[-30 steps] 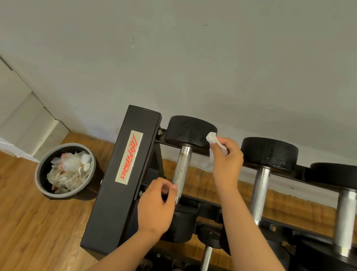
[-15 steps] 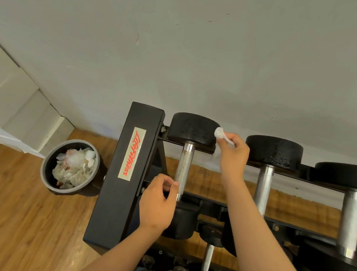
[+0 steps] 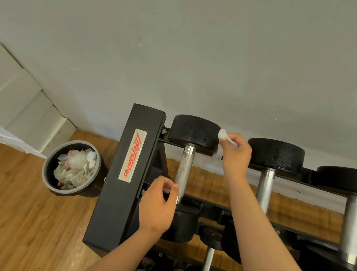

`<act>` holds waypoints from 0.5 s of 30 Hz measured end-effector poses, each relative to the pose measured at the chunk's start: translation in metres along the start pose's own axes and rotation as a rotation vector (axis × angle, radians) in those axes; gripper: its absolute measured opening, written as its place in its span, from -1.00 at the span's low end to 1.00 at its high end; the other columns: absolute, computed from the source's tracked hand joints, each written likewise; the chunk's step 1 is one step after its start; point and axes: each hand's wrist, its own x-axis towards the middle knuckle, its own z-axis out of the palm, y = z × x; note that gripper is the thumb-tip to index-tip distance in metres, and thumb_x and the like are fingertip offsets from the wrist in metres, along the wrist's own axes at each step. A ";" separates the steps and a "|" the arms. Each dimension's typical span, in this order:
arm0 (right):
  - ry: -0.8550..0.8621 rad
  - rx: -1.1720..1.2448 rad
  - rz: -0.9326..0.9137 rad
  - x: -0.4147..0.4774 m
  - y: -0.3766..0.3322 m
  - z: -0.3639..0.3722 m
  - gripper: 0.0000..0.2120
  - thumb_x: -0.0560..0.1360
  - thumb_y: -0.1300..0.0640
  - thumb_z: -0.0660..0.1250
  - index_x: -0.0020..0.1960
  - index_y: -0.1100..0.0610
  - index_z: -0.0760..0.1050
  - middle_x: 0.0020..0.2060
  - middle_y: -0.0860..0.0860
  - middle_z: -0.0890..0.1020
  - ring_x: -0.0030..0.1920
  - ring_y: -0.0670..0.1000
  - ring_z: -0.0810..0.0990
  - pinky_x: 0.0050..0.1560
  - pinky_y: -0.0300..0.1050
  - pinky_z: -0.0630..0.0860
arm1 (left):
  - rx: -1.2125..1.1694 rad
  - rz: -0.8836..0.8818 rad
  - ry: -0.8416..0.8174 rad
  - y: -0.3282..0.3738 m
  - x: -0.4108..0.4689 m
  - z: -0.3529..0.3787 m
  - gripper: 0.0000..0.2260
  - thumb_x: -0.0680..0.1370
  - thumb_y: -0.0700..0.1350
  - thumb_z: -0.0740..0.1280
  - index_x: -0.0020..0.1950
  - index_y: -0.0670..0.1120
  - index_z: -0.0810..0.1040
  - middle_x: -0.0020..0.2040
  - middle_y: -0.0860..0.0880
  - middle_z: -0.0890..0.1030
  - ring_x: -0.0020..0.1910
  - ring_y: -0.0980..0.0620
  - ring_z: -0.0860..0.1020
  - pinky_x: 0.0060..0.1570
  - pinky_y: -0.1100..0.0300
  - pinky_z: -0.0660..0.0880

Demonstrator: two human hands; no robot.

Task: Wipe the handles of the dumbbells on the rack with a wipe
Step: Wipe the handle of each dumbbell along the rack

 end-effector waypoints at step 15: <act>0.036 0.007 0.039 0.004 0.000 0.004 -0.92 0.54 0.20 0.33 -0.11 0.11 0.57 -0.23 -0.07 0.59 -0.19 -0.16 0.51 -0.18 -0.30 0.39 | -0.007 0.011 0.008 -0.002 0.000 0.001 -0.94 0.59 0.02 0.26 -0.04 0.08 0.49 -0.11 0.15 0.58 -0.09 0.24 0.55 -0.17 0.42 0.39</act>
